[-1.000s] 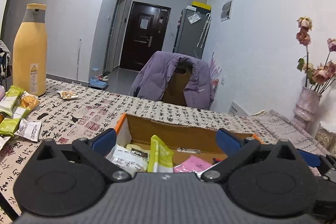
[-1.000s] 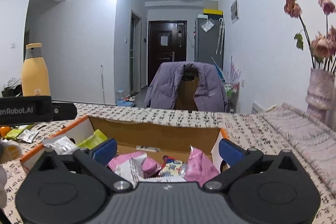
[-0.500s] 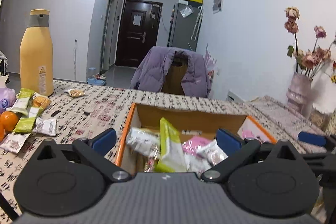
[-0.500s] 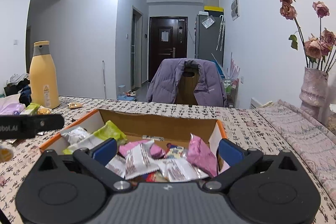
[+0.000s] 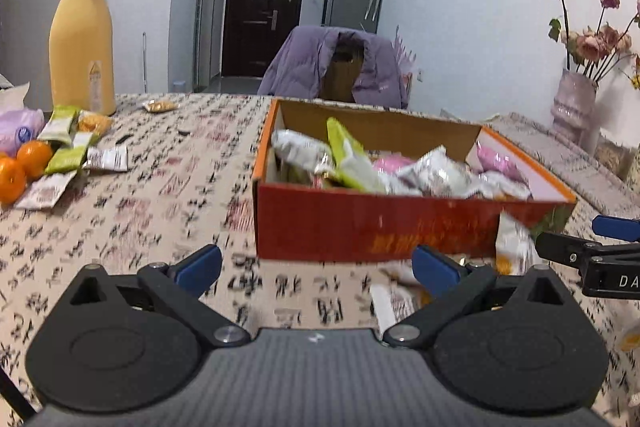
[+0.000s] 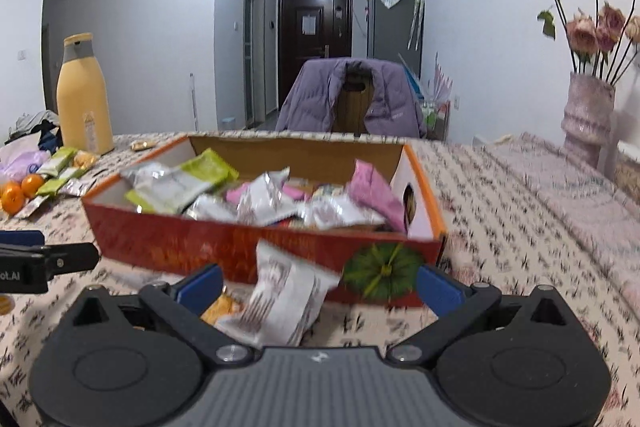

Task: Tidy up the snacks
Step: 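Move both tools back over the snack pile, then grasp a white packet with the right gripper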

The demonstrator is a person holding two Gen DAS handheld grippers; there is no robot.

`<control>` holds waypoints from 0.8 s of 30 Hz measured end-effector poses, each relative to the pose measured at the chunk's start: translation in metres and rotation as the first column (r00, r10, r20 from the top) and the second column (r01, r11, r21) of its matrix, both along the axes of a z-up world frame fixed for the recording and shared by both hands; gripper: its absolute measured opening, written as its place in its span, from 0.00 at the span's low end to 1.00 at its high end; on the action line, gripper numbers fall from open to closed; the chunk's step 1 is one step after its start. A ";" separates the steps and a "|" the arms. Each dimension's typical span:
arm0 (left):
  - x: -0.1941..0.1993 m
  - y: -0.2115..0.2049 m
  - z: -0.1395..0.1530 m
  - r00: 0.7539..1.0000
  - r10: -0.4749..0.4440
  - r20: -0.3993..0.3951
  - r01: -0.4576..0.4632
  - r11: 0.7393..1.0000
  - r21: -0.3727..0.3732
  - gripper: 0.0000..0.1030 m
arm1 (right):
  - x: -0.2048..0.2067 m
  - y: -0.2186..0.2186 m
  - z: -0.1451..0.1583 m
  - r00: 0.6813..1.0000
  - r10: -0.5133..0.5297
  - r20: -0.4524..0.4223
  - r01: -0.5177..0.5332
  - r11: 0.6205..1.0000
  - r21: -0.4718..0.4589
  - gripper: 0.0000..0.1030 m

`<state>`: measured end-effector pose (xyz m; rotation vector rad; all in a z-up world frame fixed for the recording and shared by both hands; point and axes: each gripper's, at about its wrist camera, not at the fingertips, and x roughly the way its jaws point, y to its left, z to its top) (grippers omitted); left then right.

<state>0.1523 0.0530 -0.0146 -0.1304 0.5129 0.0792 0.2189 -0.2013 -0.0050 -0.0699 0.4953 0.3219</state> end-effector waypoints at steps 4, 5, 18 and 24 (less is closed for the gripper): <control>-0.003 0.003 -0.009 1.000 0.005 -0.025 -0.006 1.000 -0.015 1.00 | -0.005 0.001 -0.010 0.999 0.003 -0.033 -0.003 1.000 0.000 1.00; -0.003 0.004 -0.011 1.000 0.009 -0.028 -0.009 1.000 -0.019 1.00 | -0.005 0.002 -0.012 0.999 0.003 -0.040 -0.003 1.000 0.000 1.00; -0.002 0.009 -0.015 0.999 0.019 -0.038 -0.021 0.998 -0.060 1.00 | 0.024 0.010 -0.015 0.989 -0.025 -0.148 0.027 1.000 0.016 1.00; -0.003 0.010 -0.015 0.999 0.026 -0.036 -0.028 0.997 -0.066 1.00 | 0.041 0.015 -0.024 0.977 -0.019 -0.212 0.030 0.999 0.045 0.96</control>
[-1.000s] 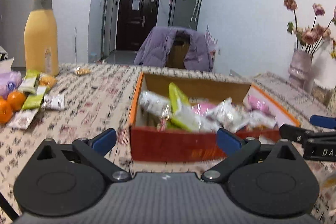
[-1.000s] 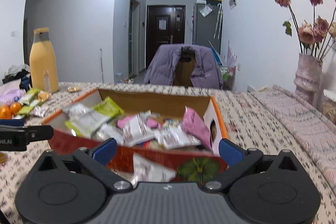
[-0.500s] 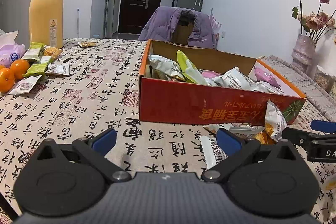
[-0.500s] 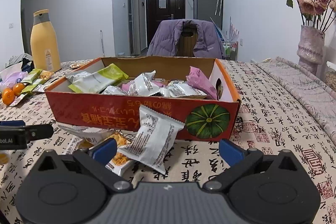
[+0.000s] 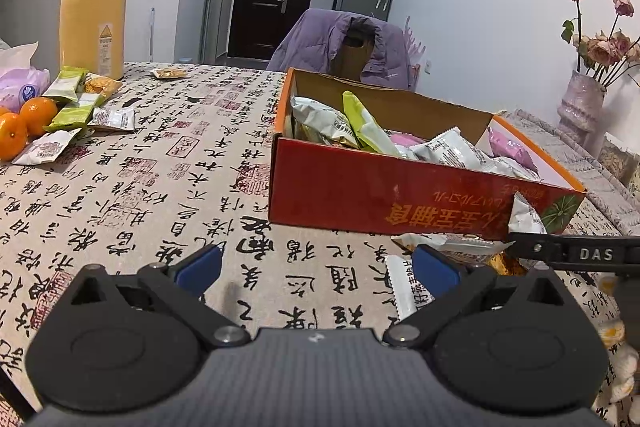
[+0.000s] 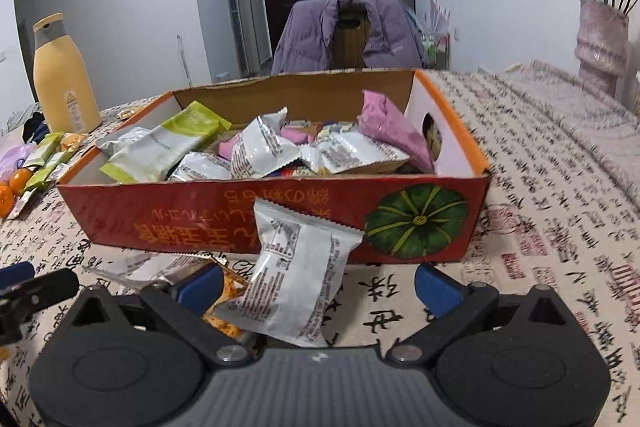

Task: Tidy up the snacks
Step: 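Grasp a white packet with the right gripper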

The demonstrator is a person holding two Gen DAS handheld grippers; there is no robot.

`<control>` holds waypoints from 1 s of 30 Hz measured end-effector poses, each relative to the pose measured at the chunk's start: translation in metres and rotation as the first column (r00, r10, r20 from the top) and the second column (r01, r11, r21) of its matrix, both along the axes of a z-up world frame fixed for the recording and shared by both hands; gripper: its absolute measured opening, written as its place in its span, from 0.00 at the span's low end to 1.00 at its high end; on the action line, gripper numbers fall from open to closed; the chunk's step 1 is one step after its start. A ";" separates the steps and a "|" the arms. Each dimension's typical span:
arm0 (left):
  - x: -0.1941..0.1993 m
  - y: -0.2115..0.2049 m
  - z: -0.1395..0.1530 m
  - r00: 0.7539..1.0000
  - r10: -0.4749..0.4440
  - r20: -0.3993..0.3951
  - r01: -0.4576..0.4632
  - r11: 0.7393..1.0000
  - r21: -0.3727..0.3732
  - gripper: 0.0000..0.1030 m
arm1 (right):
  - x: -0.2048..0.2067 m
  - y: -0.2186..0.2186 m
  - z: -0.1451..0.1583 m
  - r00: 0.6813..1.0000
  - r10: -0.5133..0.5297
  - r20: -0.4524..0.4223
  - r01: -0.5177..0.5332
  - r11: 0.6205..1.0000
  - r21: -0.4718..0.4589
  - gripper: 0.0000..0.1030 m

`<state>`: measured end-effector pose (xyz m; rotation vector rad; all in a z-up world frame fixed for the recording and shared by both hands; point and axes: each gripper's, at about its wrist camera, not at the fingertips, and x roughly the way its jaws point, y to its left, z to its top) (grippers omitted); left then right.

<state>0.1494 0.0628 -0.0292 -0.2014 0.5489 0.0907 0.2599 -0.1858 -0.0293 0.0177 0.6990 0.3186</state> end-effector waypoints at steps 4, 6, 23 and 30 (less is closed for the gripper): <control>0.000 0.001 0.000 1.000 0.003 -0.003 -0.003 1.000 -0.009 1.00 | 0.005 -0.001 -0.004 1.000 0.001 -0.028 0.000 0.999 0.032 0.80; 0.000 0.001 0.000 1.000 0.002 -0.004 -0.003 1.000 -0.009 1.00 | 0.005 -0.003 -0.005 0.999 0.001 -0.033 0.001 0.998 0.058 0.58; 0.001 0.002 -0.001 1.000 0.008 -0.014 -0.008 1.000 -0.010 1.00 | -0.030 -0.025 0.013 0.993 -0.003 0.122 0.002 1.000 0.011 0.36; 0.001 0.000 -0.002 1.000 0.009 -0.017 -0.009 1.000 0.004 1.00 | -0.044 -0.041 0.008 0.986 -0.024 0.168 0.034 0.998 -0.056 0.36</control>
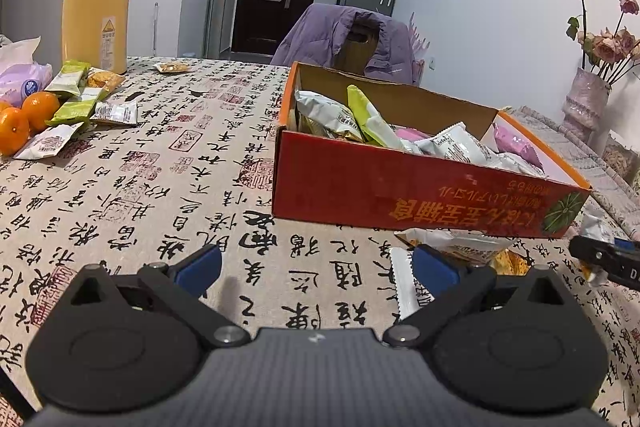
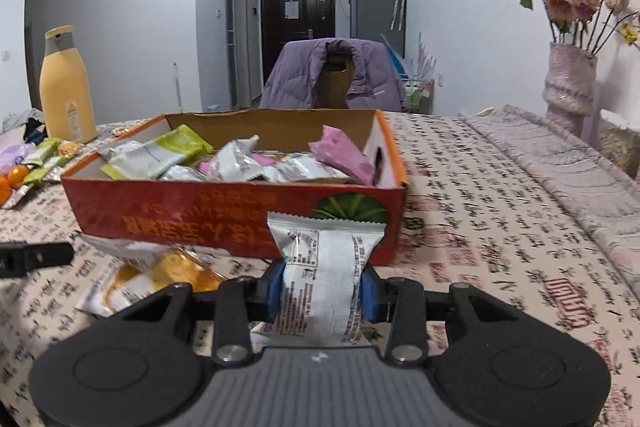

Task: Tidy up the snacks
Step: 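Grasp a white packet with the right gripper, then grasp the orange pumpkin-seed cracker pack with the left gripper while the right holds the packet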

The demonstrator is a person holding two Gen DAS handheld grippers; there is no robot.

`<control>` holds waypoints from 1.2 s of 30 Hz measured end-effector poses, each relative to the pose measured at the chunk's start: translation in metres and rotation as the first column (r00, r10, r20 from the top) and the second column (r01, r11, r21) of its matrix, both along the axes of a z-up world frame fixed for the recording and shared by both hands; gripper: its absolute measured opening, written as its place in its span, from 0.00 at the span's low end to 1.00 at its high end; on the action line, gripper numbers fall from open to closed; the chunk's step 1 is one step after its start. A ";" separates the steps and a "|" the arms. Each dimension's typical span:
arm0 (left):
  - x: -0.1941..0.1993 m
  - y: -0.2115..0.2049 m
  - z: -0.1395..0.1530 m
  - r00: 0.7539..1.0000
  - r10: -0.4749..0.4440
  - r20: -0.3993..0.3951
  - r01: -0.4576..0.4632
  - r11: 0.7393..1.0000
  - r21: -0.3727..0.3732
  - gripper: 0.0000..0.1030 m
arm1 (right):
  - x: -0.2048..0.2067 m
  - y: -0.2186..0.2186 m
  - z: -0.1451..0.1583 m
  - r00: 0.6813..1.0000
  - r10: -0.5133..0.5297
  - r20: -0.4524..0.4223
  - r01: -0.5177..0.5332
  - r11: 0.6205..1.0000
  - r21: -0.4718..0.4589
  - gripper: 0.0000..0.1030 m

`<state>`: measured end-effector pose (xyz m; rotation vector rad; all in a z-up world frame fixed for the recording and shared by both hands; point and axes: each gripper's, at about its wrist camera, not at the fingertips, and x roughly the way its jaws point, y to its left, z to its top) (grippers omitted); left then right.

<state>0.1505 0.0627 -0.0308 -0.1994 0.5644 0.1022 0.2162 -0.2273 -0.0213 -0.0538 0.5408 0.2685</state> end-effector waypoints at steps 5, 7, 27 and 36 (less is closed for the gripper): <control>0.000 -0.008 0.001 1.000 -0.014 -0.002 0.014 0.999 0.040 1.00 | -0.003 -0.013 -0.007 1.000 -0.023 0.001 0.023 1.000 -0.003 0.36; 0.000 -0.013 0.003 1.000 -0.023 -0.002 0.023 0.998 0.061 1.00 | -0.003 -0.016 -0.009 1.000 -0.029 -0.001 0.029 1.000 0.001 0.36; 0.031 -0.084 -0.006 0.987 -0.096 -0.129 0.116 0.981 0.158 1.00 | -0.008 -0.025 -0.008 1.000 -0.022 0.020 0.020 0.997 0.069 0.37; 0.042 -0.099 -0.013 0.982 -0.068 -0.178 0.095 0.984 0.151 1.00 | -0.009 -0.025 -0.008 1.000 -0.016 0.026 0.014 0.997 0.077 0.37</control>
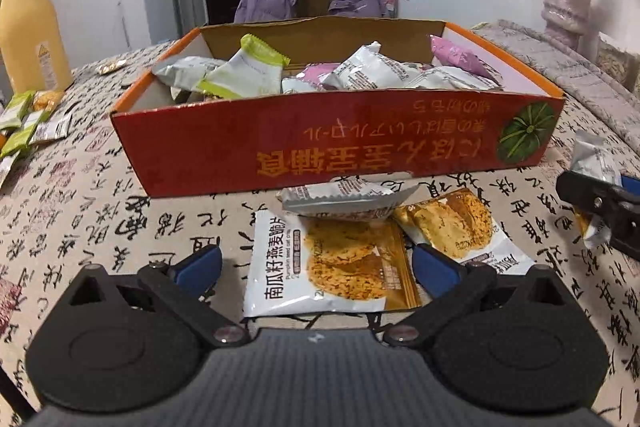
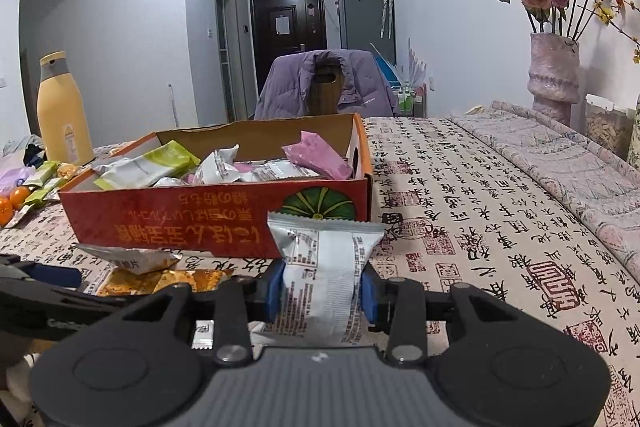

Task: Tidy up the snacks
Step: 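Grasp the orange pumpkin-seed cracker pack with the left gripper while the right holds the packet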

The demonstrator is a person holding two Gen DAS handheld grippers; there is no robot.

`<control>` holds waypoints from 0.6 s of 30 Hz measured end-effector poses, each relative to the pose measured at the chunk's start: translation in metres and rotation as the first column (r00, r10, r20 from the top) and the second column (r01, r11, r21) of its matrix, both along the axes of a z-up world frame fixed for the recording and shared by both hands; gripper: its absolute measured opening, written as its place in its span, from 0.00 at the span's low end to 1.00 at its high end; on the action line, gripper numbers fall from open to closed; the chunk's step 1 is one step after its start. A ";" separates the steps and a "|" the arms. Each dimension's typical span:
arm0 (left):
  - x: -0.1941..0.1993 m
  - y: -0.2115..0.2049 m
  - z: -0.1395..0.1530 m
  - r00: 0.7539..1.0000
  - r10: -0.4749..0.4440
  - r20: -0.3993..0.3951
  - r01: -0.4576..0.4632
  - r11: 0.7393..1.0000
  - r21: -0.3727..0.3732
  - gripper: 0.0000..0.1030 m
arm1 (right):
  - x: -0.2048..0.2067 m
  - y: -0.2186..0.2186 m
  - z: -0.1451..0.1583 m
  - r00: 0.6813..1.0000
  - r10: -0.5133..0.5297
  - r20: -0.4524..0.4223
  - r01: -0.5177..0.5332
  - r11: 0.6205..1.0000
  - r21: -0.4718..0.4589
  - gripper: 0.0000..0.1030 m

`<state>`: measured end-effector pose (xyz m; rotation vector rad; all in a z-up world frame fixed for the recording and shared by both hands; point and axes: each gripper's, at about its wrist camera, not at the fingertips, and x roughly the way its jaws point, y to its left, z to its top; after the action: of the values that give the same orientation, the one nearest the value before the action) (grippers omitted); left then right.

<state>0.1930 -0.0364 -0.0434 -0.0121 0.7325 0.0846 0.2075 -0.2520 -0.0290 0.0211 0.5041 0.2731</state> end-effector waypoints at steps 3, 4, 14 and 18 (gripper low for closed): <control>0.001 -0.003 0.000 1.000 0.013 -0.002 -0.013 1.000 -0.001 1.00 | 0.000 -0.001 0.000 1.000 0.003 0.001 -0.003 1.000 0.005 0.37; 0.000 -0.003 0.000 1.000 0.013 0.000 -0.013 1.000 0.001 1.00 | 0.000 -0.001 0.000 1.000 0.004 0.001 -0.004 1.000 0.007 0.37; -0.014 0.002 0.004 0.999 0.004 0.049 -0.002 0.999 -0.035 0.69 | 0.000 -0.004 0.000 1.000 0.002 -0.002 -0.002 1.000 0.027 0.37; -0.020 0.003 0.006 0.998 -0.005 0.057 0.008 0.999 -0.048 0.65 | 0.000 -0.004 0.000 1.000 -0.001 -0.001 0.001 0.999 0.033 0.37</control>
<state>0.1726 -0.0335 -0.0378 -0.0577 0.6776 0.0600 0.2073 -0.2563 -0.0288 0.0536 0.5001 0.2800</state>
